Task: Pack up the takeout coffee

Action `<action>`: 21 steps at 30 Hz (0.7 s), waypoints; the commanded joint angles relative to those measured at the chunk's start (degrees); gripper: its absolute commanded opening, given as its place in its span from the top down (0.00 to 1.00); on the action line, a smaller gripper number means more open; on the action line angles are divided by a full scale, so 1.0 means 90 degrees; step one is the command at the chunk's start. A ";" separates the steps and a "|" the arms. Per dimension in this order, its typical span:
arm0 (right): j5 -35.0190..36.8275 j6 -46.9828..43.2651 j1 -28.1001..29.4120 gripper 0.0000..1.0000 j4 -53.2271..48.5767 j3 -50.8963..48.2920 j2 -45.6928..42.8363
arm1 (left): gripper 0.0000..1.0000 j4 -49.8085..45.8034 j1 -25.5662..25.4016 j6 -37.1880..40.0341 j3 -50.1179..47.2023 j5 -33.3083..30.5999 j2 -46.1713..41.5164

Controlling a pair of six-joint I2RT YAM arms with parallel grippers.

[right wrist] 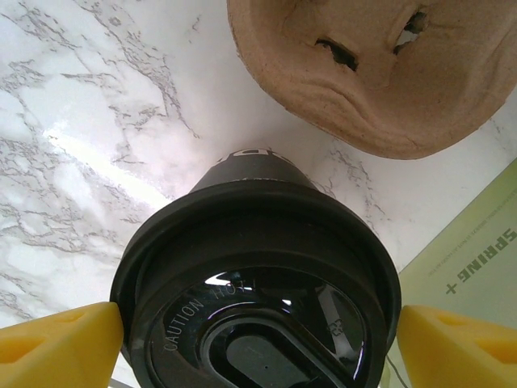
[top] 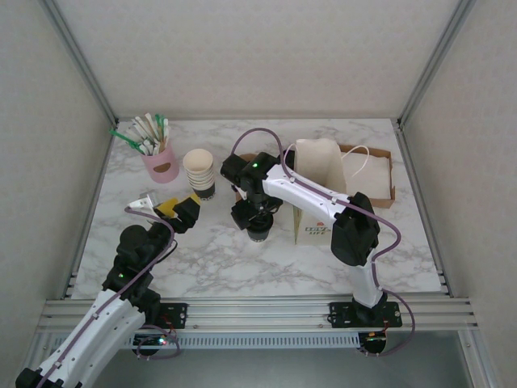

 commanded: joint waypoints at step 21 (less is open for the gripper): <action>-0.0136 0.0152 0.0136 0.27 -0.0276 0.0055 -0.0608 | 0.00 0.0116 0.0078 0.0112 0.0007 0.0030 -0.0033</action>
